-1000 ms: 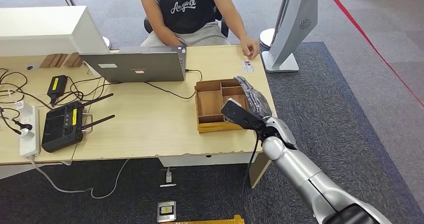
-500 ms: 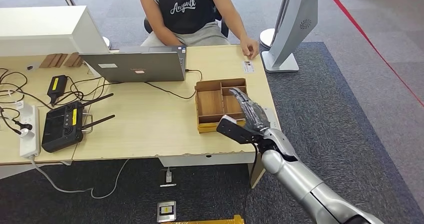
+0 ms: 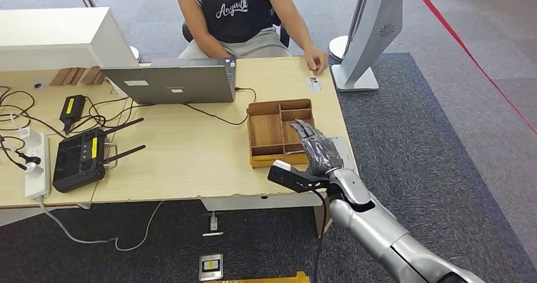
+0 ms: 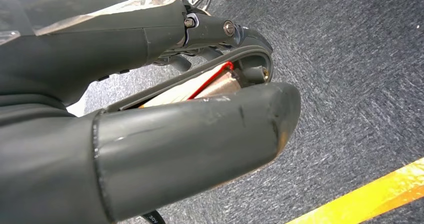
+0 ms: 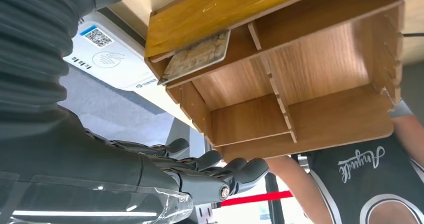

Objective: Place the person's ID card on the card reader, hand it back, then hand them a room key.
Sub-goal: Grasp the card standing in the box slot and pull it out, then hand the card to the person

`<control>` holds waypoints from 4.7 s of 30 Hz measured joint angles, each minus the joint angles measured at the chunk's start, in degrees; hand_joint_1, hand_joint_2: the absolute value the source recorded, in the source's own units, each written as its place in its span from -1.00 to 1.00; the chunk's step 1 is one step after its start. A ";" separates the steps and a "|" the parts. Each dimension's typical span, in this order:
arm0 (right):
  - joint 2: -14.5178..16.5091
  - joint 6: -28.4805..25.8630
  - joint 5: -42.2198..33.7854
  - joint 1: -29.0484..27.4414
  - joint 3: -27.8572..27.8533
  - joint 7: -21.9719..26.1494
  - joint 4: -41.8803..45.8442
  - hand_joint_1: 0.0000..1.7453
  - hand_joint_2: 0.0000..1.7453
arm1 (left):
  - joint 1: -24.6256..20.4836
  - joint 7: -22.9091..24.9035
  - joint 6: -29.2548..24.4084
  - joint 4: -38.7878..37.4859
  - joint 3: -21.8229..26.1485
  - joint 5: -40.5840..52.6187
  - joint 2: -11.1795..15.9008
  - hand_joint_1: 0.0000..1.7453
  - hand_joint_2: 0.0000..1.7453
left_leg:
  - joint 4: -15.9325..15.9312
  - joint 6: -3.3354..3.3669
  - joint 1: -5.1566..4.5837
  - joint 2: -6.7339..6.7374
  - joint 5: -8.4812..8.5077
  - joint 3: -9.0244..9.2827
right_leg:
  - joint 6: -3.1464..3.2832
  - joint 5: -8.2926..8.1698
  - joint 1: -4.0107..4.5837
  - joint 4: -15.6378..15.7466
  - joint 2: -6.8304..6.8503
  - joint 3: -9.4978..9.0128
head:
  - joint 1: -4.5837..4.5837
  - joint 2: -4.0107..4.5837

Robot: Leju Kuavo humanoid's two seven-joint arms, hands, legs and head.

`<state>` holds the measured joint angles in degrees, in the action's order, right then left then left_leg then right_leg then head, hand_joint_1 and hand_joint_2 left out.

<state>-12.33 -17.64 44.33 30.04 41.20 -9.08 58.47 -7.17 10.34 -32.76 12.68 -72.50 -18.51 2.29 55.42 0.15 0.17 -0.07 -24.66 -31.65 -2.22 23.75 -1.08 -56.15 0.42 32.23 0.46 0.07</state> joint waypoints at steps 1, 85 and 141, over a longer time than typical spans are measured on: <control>-0.03 -0.02 0.61 0.00 0.16 -0.28 -0.17 -1.00 1.00 | 0.00 0.00 0.00 0.00 0.00 0.00 0.00 -1.00 -1.00 | 0.00 0.00 0.00 0.00 0.00 0.00 | 0.00 0.00 0.00 0.00 0.00 0.00 | 0.00 0.00; 4.89 -9.34 4.35 7.59 0.70 1.42 -23.68 0.88 1.00 | 0.01 -0.55 -0.85 0.00 0.00 1.43 -0.08 -1.00 -1.00 | 0.00 0.00 0.00 0.00 0.00 0.02 | 0.00 0.00 0.00 0.00 0.00 -0.02 | 0.00 0.00; -0.64 5.23 -3.53 8.51 -3.57 2.55 -6.82 -1.00 1.00 | 0.04 -0.30 -0.83 0.00 0.08 2.19 -0.36 -1.00 -1.00 | 0.01 0.00 0.00 0.00 0.00 0.01 | 0.00 -0.02 0.00 0.00 0.00 -0.01 | 0.00 0.00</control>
<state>-12.97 -12.41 40.80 38.55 37.62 -6.52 51.64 -7.13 10.04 -33.59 12.68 -72.42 -16.33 1.94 55.42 0.15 0.16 -0.08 -24.66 -31.63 -2.23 23.74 -1.08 -56.15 0.42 32.22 0.46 0.07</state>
